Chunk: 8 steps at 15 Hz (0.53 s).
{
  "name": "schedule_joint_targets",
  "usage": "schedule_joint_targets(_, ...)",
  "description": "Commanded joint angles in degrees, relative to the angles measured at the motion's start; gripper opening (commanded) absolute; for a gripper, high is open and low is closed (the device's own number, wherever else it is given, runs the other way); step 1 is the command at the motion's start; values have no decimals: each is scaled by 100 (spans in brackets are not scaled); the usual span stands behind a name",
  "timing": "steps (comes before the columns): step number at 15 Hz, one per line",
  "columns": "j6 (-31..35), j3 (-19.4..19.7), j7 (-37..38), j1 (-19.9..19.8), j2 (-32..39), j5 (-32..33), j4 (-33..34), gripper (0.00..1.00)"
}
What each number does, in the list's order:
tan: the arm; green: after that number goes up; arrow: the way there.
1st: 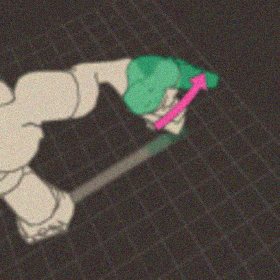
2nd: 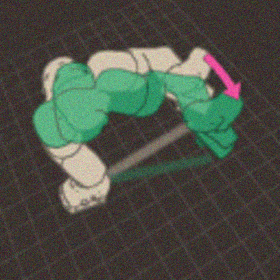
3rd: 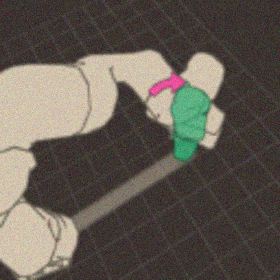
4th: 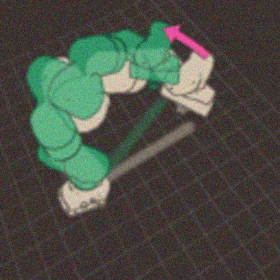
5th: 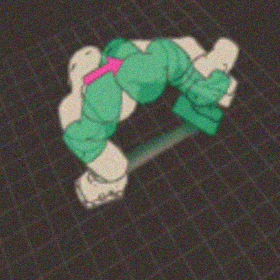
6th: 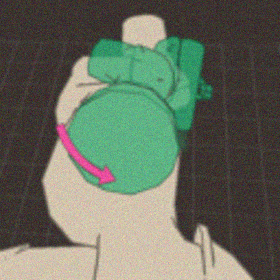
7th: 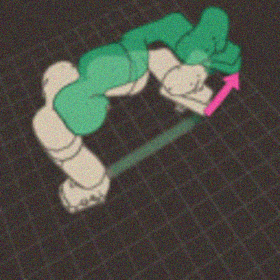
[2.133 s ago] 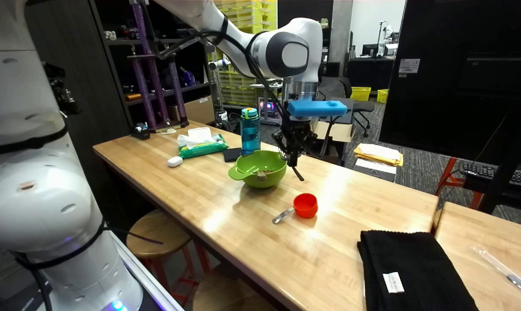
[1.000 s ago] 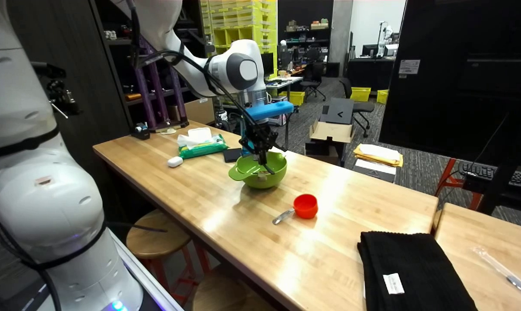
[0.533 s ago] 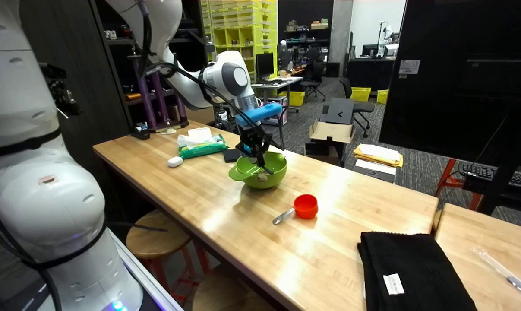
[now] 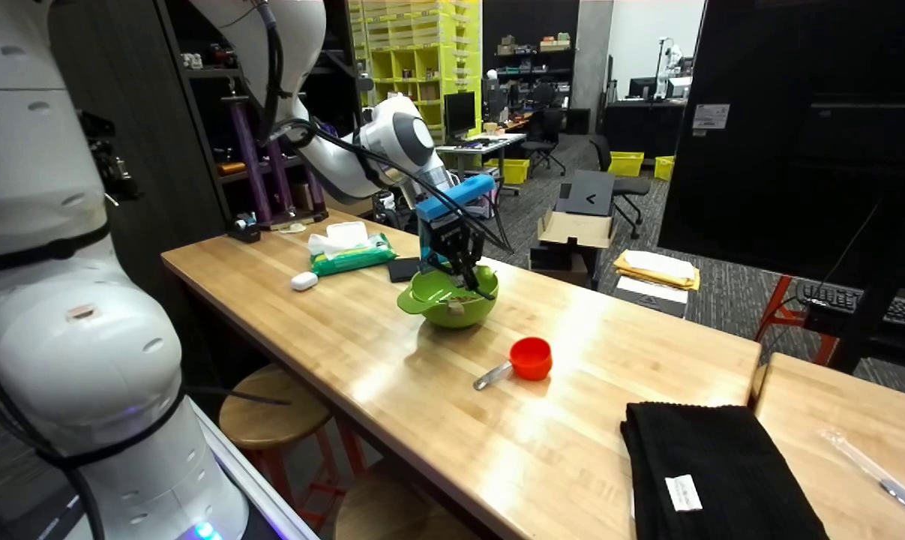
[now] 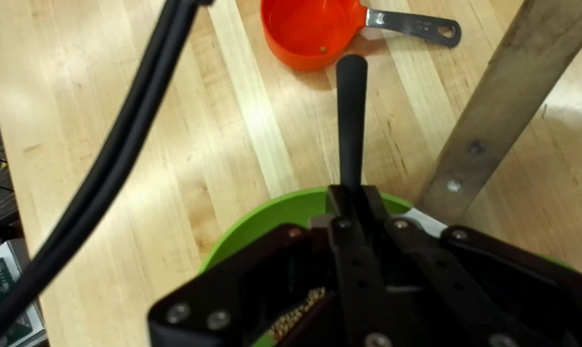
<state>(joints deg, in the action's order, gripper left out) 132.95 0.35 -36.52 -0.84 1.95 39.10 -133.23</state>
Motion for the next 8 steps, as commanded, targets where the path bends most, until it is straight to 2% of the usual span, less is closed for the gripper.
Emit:
schedule_joint_targets(1,-33,4,330,27,115,454,105,2)
schedule_joint_targets(8,-26,-66,619,87,337,767,181,2)
